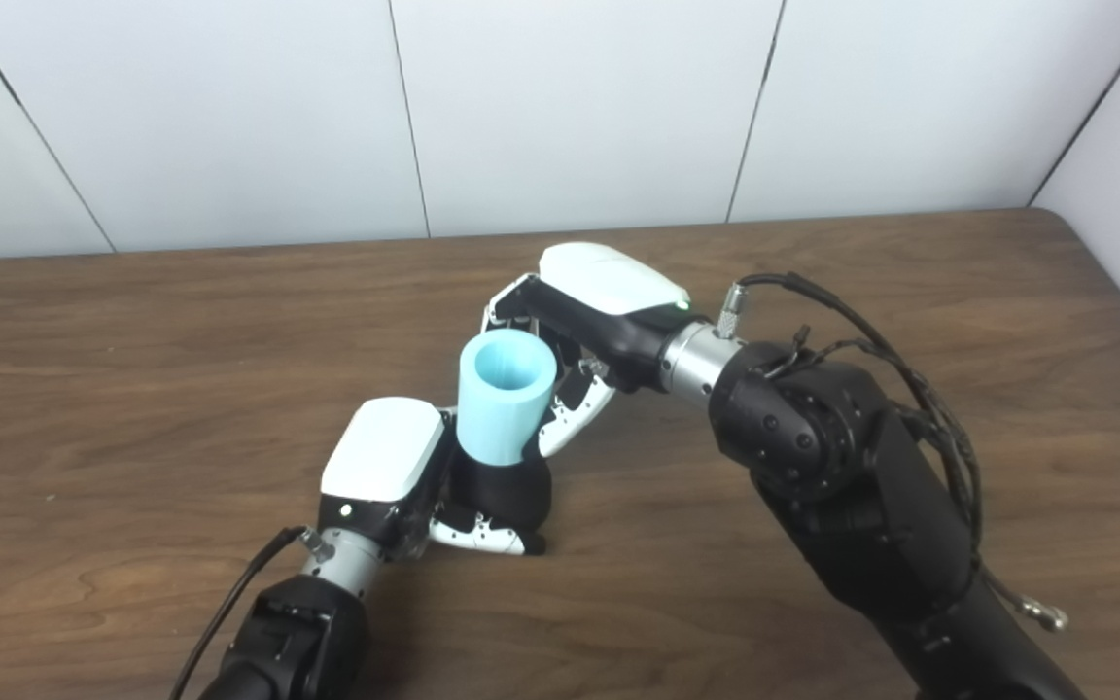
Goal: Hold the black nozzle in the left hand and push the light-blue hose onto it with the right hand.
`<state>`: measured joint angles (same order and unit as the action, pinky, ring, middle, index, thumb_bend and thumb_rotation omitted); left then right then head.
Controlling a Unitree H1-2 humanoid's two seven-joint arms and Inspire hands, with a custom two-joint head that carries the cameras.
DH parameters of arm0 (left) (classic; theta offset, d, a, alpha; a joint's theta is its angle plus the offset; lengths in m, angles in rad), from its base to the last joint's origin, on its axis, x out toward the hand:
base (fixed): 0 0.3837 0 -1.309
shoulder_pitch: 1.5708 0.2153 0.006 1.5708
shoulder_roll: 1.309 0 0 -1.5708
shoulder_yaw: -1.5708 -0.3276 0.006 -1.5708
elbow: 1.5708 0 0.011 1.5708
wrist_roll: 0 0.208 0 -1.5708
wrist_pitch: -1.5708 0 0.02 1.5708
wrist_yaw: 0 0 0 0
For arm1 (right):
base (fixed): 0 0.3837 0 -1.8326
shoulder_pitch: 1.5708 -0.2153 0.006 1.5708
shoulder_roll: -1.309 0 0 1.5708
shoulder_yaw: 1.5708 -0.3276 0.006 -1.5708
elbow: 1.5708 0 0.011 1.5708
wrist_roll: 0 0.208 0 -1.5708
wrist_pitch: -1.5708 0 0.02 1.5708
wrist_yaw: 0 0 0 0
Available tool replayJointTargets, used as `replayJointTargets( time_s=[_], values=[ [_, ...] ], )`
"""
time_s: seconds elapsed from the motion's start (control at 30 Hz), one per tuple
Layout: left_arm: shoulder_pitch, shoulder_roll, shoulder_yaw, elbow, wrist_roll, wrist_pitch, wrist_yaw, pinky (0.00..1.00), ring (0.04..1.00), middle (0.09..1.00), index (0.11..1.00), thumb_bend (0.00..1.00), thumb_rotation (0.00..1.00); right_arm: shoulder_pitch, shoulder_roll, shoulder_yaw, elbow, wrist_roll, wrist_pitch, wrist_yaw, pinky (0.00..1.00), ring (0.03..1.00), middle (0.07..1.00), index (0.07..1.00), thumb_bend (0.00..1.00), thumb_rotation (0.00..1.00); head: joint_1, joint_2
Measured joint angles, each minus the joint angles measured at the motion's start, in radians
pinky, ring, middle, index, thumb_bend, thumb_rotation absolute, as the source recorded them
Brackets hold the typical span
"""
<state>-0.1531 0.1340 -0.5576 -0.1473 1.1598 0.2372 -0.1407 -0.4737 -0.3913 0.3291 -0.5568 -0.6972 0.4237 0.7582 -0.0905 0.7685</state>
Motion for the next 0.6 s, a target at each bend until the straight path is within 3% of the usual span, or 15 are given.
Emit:
replayJointTargets(
  time_s=[0.03,0.07,0.13,0.17,0.2,0.23,0.27,0.3,0.33,0.37,0.43,0.5,0.6],
  values=[
    [0.0,0.0,0.0,0.0,0.0,0.0,0.0,0.33,0.391,0.402,0.488,0.52,0.0,0.0,0.0,0.001,0.0,-0.001,0.0,0.002,0.4,0.394,0.506,0.541,0.51,0.0,0.0,0.0],
    [0.0,0.0,0.0,0.0,0.0,0.0,0.0,0.33,0.394,0.405,0.488,0.52,0.0,0.0,-0.001,0.002,-0.001,-0.003,0.0,0.004,0.41,0.452,0.558,0.597,0.73,0.04,0.0,0.0],
    [0.0,0.0,0.0,0.0,0.0,0.0,0.0,0.34,0.399,0.408,0.487,0.52,0.0,-0.001,-0.004,0.007,-0.005,-0.011,0.0,0.015,0.4,0.483,0.616,0.656,0.92,0.09,0.0,0.0],
    [0.0,0.0,0.0,0.0,-0.001,0.0,0.0,0.34,0.399,0.41,0.487,0.52,0.0,-0.001,-0.007,0.013,-0.006,-0.014,0.0,0.023,0.37,0.463,0.659,0.711,0.96,0.12,0.0,0.0],
    [0.0,-0.001,0.0,0.0,-0.001,0.0,0.0,0.34,0.398,0.41,0.487,0.52,0.0,-0.001,-0.009,0.016,-0.006,-0.016,0.001,0.032,0.35,0.455,0.697,0.783,0.98,0.15,0.002,0.0],
    [0.0,-0.001,0.0,0.0,-0.001,0.0,0.0,0.33,0.396,0.41,0.486,0.52,0.0,-0.001,-0.009,0.018,-0.008,-0.017,0.006,0.042,0.29,0.374,0.733,0.916,0.99,0.18,0.002,0.002],
    [0.0,-0.001,0.0,0.0,-0.001,0.0,0.0,0.33,0.396,0.423,0.486,0.53,0.0,-0.001,-0.009,0.018,-0.012,-0.016,0.011,0.053,0.28,0.358,0.747,0.957,1.0,0.2,0.002,0.0],
    [0.0,-0.001,0.0,0.0,-0.001,0.0,0.0,0.33,0.395,0.428,0.485,0.53,0.0,-0.002,-0.009,0.017,-0.021,-0.014,0.019,0.065,0.32,0.42,0.808,0.986,1.0,0.23,0.002,0.0],
    [0.0,-0.002,0.0,0.0,-0.001,0.0,0.0,0.33,0.395,0.428,0.485,0.53,0.0,-0.002,-0.009,0.015,-0.03,-0.011,0.023,0.074,0.32,0.42,0.808,0.986,1.0,0.23,0.002,0.0],
    [0.0,-0.002,0.0,0.0,-0.001,0.0,0.0,0.33,0.397,0.419,0.486,0.53,0.0,-0.004,-0.009,0.013,-0.039,-0.005,0.026,0.081,0.48,0.63,0.879,0.995,1.0,0.26,0.003,0.0],
    [0.0,-0.002,0.0,0.0,-0.001,0.0,-0.001,0.33,0.399,0.412,0.487,0.52,0.0,-0.008,-0.013,0.008,-0.045,0.011,0.026,0.093,0.67,0.831,0.949,0.999,1.0,0.29,0.005,0.0],
    [0.0,-0.003,0.0,0.0,-0.001,0.0,-0.001,0.33,0.4,0.41,0.487,0.52,0.0,-0.011,-0.021,-0.002,-0.045,0.033,0.021,0.097,0.77,0.931,0.986,1.0,1.0,0.32,0.006,0.0],
    [0.0,-0.003,0.0,0.0,-0.001,0.0,-0.001,0.33,0.393,0.406,0.487,0.52,0.0,-0.016,-0.042,-0.023,-0.045,0.074,0.018,0.098,0.81,0.968,0.999,1.0,1.0,0.35,0.008,0.002]
  ],
)
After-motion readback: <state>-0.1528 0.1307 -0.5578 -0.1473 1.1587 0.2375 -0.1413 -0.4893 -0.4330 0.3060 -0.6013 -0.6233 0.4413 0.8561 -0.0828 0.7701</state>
